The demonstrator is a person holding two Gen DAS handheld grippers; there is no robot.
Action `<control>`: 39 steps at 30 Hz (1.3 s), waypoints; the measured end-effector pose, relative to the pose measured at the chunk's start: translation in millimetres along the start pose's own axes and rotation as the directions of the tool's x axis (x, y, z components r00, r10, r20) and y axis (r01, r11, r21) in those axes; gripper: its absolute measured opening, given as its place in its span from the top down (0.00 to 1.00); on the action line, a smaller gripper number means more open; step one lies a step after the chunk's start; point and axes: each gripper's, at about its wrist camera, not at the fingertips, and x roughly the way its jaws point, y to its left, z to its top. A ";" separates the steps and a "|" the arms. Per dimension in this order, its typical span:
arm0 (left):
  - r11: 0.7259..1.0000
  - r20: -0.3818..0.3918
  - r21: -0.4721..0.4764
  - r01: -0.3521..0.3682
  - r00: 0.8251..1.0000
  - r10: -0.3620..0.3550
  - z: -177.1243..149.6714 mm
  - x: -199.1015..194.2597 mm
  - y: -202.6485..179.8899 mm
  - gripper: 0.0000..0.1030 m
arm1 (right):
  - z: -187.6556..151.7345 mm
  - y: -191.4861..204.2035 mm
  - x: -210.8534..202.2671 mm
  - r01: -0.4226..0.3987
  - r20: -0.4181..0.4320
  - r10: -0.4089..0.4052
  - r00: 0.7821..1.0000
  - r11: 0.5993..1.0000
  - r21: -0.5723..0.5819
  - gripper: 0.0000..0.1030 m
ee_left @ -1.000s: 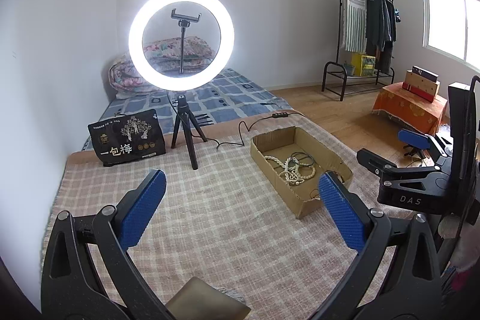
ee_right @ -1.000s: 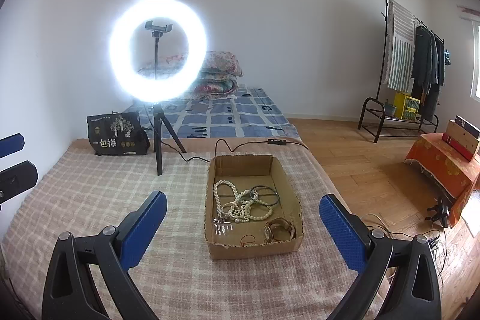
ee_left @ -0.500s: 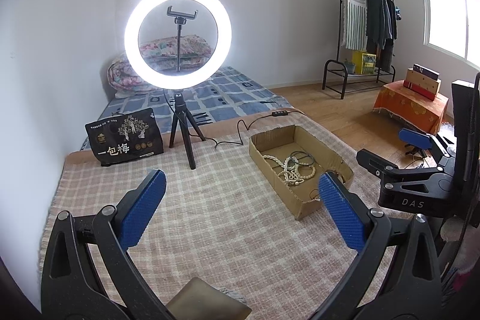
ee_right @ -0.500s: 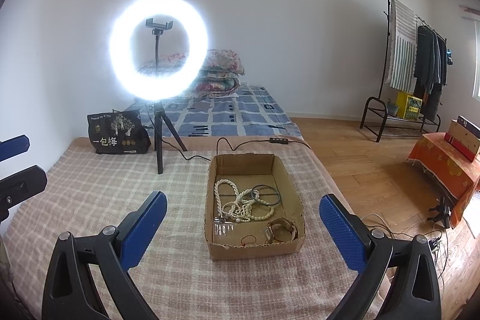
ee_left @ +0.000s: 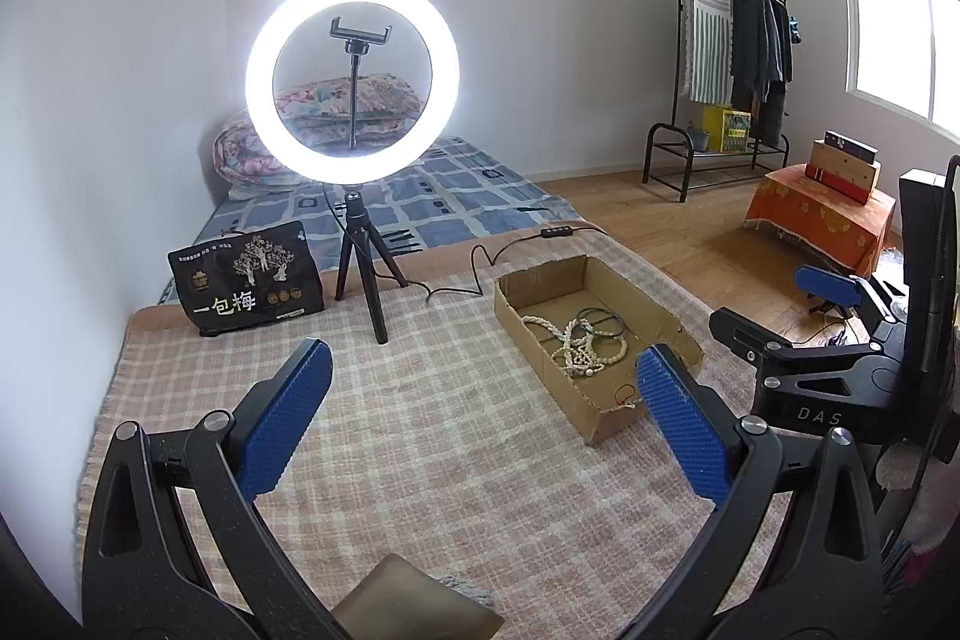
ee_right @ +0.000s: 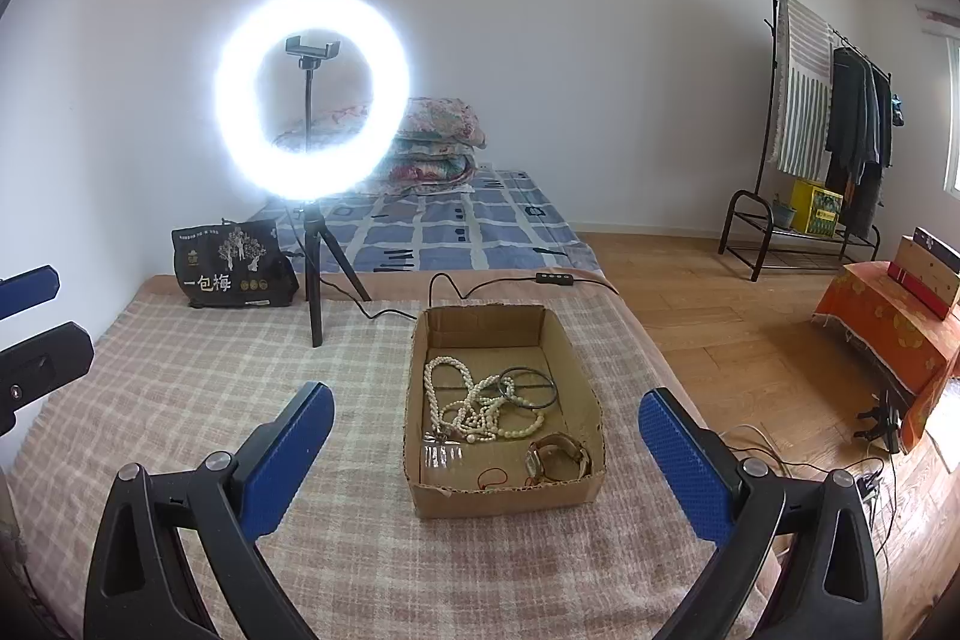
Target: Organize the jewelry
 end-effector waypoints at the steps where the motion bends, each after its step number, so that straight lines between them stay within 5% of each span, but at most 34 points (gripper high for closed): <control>1: 1.000 -0.001 0.000 0.001 1.000 -0.001 0.1 0.0 0.2 0.00 | 0.0 0.1 0.0 0.000 -0.001 0.000 1.000 1.000 0.001 0.00; 39: 1.000 0.031 0.014 -0.003 1.000 0.002 -0.4 -2.5 -3.1 0.00 | -1.8 5.2 1.9 -0.010 -0.022 0.009 1.000 1.000 -0.015 0.00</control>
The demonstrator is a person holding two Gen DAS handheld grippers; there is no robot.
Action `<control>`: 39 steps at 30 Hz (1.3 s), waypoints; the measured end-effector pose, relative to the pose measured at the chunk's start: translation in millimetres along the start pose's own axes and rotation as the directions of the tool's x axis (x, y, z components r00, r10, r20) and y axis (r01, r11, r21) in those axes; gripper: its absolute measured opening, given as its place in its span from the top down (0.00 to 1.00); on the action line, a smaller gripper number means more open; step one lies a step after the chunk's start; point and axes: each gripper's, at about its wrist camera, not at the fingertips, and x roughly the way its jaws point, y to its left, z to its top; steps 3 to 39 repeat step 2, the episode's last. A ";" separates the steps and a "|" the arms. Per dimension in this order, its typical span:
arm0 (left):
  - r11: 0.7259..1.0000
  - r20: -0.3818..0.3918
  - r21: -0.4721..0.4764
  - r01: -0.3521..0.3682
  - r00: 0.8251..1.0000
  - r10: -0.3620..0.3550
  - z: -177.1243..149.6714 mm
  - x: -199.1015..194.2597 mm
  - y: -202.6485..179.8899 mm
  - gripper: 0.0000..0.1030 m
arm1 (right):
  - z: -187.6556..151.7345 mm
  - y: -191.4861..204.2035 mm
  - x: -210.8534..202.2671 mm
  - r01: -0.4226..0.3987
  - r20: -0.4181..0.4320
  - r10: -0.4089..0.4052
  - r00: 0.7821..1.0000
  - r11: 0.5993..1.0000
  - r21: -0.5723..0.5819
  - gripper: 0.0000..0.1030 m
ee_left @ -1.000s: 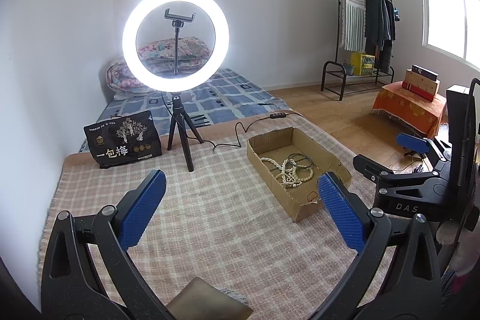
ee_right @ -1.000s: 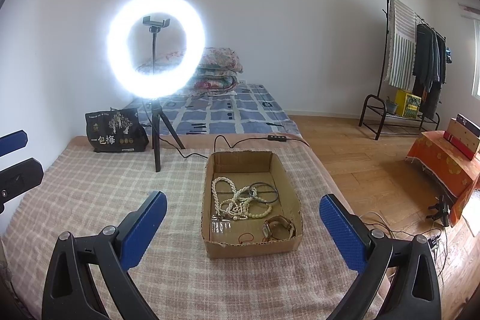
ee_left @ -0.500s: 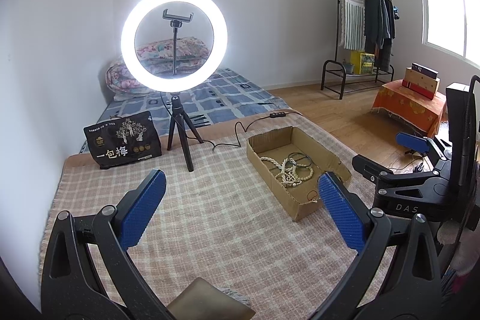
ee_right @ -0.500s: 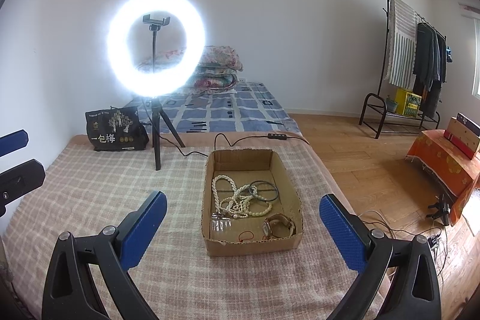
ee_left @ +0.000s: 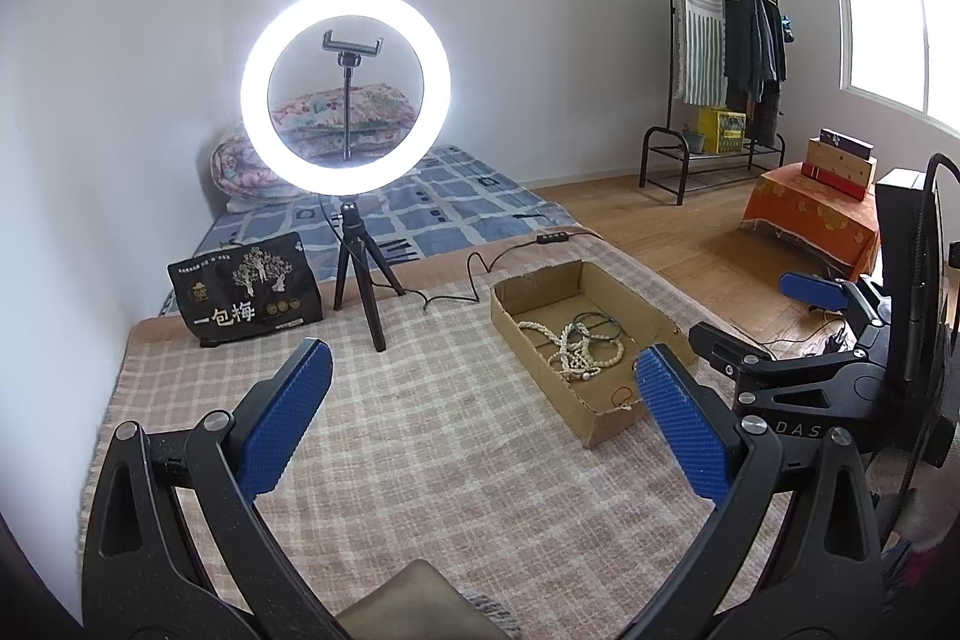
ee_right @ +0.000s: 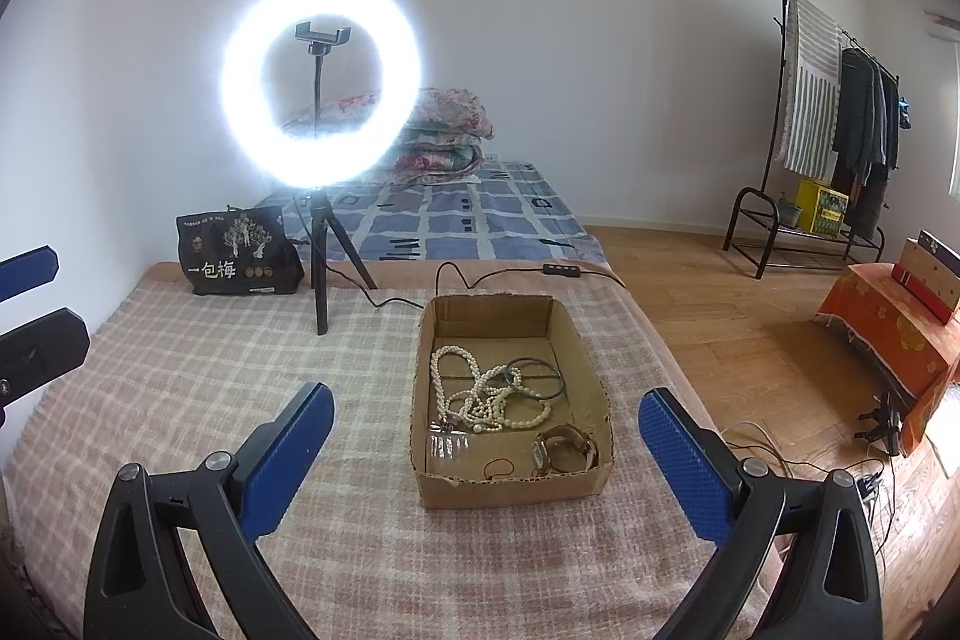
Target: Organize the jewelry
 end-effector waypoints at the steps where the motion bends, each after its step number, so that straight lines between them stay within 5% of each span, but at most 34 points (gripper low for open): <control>1: 1.000 0.004 0.005 -0.001 1.000 0.001 -0.7 -0.8 -0.8 0.00 | -0.1 0.2 0.1 -0.001 0.000 0.001 1.000 1.000 -0.001 0.00; 39: 1.000 0.005 0.006 -0.002 1.000 0.002 -1.3 0.0 -0.6 0.00 | -0.2 0.3 0.3 0.000 0.000 0.000 1.000 1.000 -0.001 0.00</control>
